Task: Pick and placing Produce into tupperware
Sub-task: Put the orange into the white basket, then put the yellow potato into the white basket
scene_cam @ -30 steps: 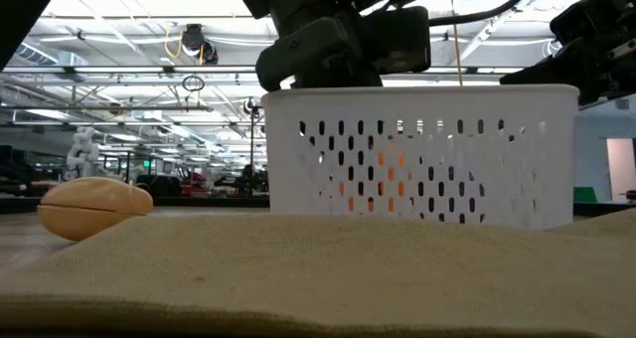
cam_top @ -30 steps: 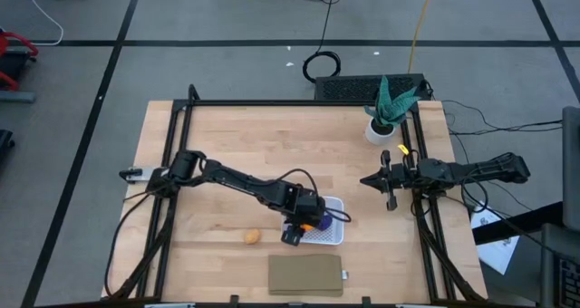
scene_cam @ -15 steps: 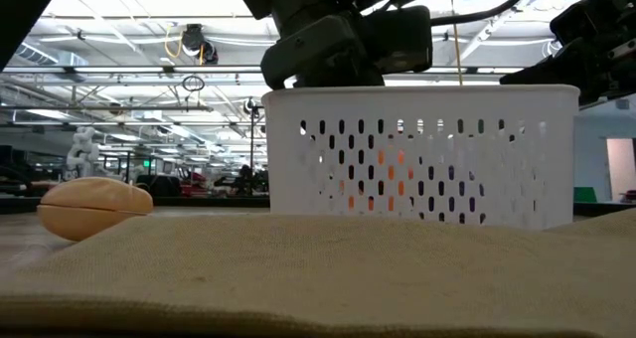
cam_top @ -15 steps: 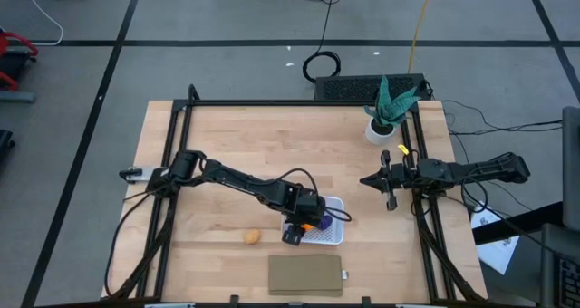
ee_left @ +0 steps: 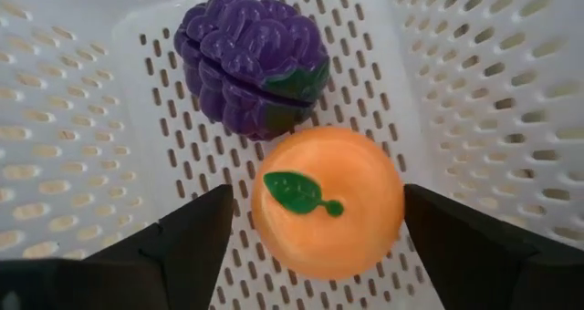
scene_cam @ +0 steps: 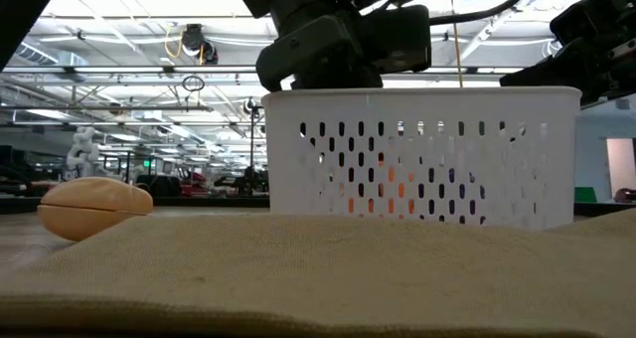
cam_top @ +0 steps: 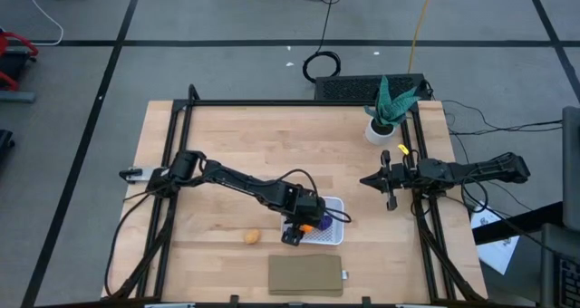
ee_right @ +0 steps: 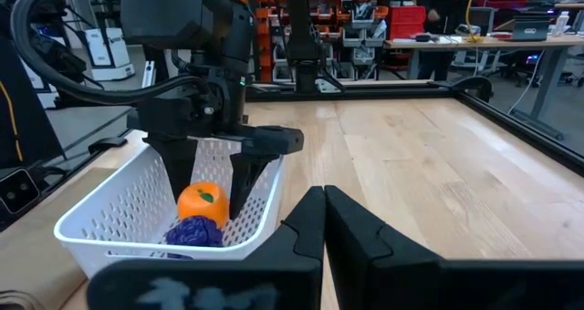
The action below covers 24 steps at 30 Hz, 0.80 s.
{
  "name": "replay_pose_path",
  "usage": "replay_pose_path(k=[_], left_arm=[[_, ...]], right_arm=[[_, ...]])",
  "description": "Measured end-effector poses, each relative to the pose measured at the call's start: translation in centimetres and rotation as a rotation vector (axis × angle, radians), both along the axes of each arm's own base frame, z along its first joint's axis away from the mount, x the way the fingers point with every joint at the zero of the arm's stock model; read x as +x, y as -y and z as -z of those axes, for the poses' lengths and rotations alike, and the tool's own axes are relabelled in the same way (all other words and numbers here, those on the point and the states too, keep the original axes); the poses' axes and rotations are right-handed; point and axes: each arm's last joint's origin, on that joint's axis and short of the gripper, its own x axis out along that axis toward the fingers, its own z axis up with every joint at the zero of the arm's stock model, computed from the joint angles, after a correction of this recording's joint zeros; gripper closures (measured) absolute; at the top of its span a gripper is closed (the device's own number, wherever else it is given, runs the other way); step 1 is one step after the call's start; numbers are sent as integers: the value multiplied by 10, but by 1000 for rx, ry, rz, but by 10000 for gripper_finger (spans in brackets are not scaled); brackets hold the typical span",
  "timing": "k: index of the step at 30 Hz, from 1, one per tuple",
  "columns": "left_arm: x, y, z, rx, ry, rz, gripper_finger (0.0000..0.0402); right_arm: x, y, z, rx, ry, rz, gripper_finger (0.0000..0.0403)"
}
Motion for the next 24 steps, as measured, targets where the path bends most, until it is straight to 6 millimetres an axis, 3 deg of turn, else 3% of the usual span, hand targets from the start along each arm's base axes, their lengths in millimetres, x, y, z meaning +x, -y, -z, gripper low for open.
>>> replay_pose_path(k=[4,18,21,24], left_arm=[[-2,1,-7,0,-15,-4,80],[3,11,-77,41,29,23,85],[4,12,-89,41,50,35,114],[4,12,-93,39,54,31,169]], right_arm=[[0,0,0,0,0,0,403],[0,0,0,0,0,-1,403],[0,0,0,0,0,0,403],[0,0,0,0,0,0,403]])
